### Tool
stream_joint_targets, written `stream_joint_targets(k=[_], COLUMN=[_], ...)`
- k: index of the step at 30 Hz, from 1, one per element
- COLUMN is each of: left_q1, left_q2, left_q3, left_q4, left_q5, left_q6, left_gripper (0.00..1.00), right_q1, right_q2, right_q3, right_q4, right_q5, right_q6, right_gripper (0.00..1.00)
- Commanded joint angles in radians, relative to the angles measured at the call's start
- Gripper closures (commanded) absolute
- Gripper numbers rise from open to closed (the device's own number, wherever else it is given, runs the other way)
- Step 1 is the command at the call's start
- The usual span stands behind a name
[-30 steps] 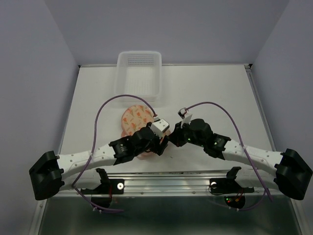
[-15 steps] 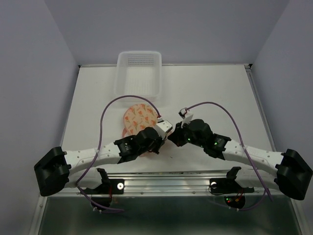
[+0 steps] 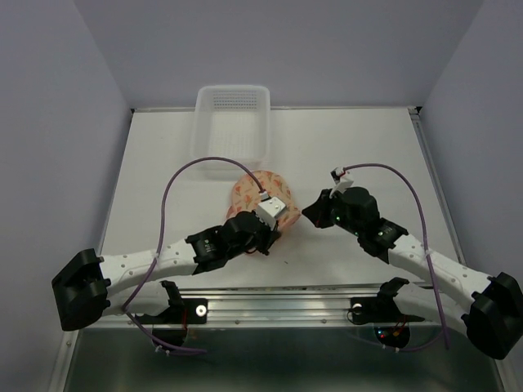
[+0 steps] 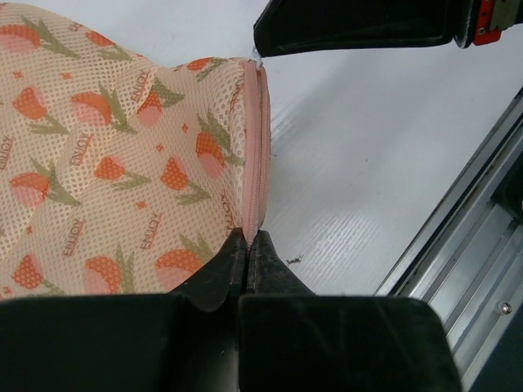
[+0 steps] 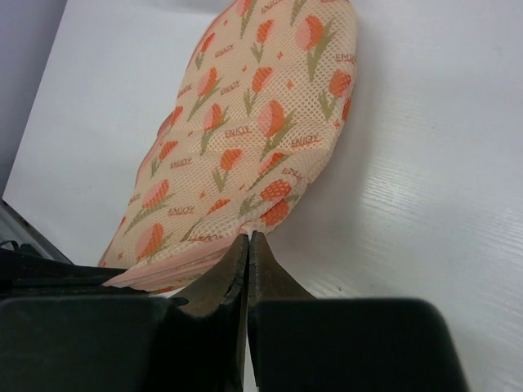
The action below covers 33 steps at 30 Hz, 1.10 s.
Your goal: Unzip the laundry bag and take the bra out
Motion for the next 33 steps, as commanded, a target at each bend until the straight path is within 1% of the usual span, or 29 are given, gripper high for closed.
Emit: stream_joint_targets(k=[1,4,5,7,8,9,11,12,13,18,24,26,28,31,33], left_q1=[-0.006,-0.006,-0.006,-0.006,-0.006,-0.006,-0.006,-0.006,-0.008,-0.011,-0.031,-0.031,-0.031,-0.032,-0.032], left_q2=[0.001,0.011,0.016,0.021,0.021,0.019,0.016,0.015,0.013,0.024,0.076,0.093,0.129,0.151,0.171], left_q3=[-0.008,0.0,0.007,0.01,0.016,0.021,0.035,0.039,0.042,0.076,0.125,0.133,0.144,0.145,0.145], left_q4=[-0.117,-0.137,-0.15,-0.158,-0.158,-0.158,-0.153,-0.15,-0.147,-0.134,-0.12,-0.121,-0.127,-0.127,-0.127], left_q5=[-0.03,-0.082,-0.12,-0.145,-0.132,-0.122,-0.098,-0.089,-0.075,-0.053,-0.069,-0.091,-0.102,-0.099,-0.099], left_q6=[-0.048,-0.073,-0.08,-0.09,-0.087,-0.085,-0.081,-0.076,-0.071,-0.038,-0.01,-0.001,0.004,0.005,0.004], left_gripper=[1.0,1.0,0.94,0.79,0.53,0.37,0.17,0.14,0.13,0.12,0.13,0.15,0.22,0.27,0.36], right_q1=[-0.05,-0.05,-0.05,-0.05,-0.05,-0.05,-0.04,-0.021,-0.011,0.055,0.157,0.167,0.193,0.203,0.203], right_q2=[-0.025,-0.036,-0.036,-0.029,-0.026,-0.026,-0.025,-0.022,-0.022,-0.002,0.036,0.049,0.064,0.073,0.076], right_q3=[-0.003,-0.019,-0.022,-0.025,-0.034,-0.04,-0.055,-0.059,-0.059,-0.056,-0.034,-0.025,-0.014,-0.005,0.003], right_q4=[0.021,0.054,0.056,0.056,0.068,0.076,0.094,0.099,0.102,0.122,0.143,0.148,0.151,0.153,0.151], right_q5=[0.079,-0.026,-0.065,-0.094,-0.123,-0.137,-0.154,-0.151,-0.148,-0.12,-0.061,-0.05,-0.044,-0.039,-0.034], right_q6=[-0.038,-0.081,-0.093,-0.099,-0.098,-0.093,-0.081,-0.08,-0.076,-0.055,-0.017,-0.012,-0.007,-0.009,-0.012], right_gripper=[0.99,0.99,0.99,0.99,0.99,0.99,0.99,0.99,0.99,0.99,0.99,0.99,0.99,0.99,0.99])
